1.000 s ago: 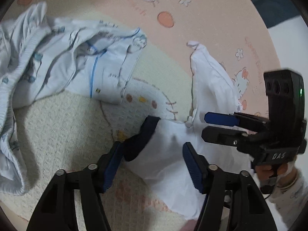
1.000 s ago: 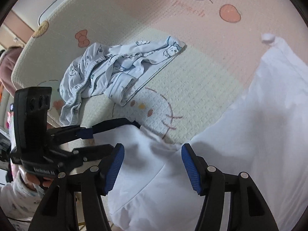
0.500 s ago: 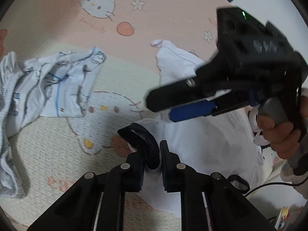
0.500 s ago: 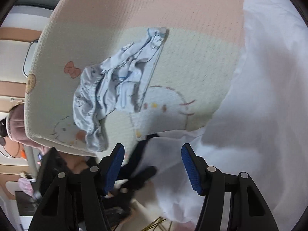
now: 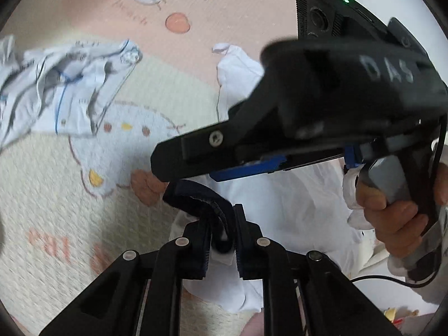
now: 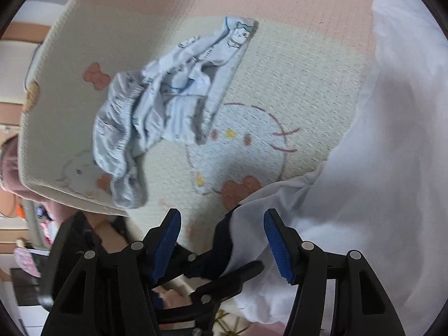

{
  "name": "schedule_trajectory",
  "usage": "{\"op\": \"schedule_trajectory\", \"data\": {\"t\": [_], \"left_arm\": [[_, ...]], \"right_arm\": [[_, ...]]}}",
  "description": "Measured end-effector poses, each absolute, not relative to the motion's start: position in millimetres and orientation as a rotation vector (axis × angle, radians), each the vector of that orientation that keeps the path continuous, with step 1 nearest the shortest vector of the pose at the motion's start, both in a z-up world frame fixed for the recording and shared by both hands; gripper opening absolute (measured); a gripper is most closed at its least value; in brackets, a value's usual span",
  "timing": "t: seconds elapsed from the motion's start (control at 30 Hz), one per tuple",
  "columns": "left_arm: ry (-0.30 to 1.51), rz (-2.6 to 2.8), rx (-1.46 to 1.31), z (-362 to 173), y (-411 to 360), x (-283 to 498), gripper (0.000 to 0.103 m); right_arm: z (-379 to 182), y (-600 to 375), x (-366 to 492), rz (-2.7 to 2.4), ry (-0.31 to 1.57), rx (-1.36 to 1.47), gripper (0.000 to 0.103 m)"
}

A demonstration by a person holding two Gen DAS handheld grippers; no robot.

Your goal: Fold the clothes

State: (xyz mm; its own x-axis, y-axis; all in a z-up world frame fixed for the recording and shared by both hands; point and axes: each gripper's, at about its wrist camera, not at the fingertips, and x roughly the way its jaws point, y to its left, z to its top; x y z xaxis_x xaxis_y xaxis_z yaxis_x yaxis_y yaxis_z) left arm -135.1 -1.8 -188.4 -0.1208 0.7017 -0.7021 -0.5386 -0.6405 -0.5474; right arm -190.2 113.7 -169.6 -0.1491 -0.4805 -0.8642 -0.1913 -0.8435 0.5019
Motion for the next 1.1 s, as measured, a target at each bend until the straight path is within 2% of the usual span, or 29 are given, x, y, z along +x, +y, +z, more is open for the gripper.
{"op": "schedule_trajectory", "data": {"t": [0.33, 0.53, 0.57, 0.6, 0.7, 1.1], "left_arm": [[-0.198, 1.854, -1.335, -201, 0, -129, 0.012], [-0.207, 1.841, -1.340, -204, 2, -127, 0.012], [-0.199, 1.843, -1.338, -203, 3, -126, 0.012], [-0.188, 1.846, -1.335, -202, 4, -125, 0.012], [-0.165, 1.851, -1.330, -200, 6, -124, 0.012], [-0.044, 1.937, -1.303, -185, 11, -116, 0.012]], "right_arm": [[-186, 110, -181, -2.100, -0.647, 1.915, 0.061], [-180, 101, -192, -2.201, -0.475, 1.970, 0.060], [-181, 100, -193, -2.210, -0.454, 1.977, 0.053], [-182, 100, -193, -2.216, -0.440, 1.994, 0.030], [-185, 106, -191, -2.254, -0.416, 2.017, 0.019], [-180, 163, -149, -2.251, -0.644, 1.952, 0.017]]}}
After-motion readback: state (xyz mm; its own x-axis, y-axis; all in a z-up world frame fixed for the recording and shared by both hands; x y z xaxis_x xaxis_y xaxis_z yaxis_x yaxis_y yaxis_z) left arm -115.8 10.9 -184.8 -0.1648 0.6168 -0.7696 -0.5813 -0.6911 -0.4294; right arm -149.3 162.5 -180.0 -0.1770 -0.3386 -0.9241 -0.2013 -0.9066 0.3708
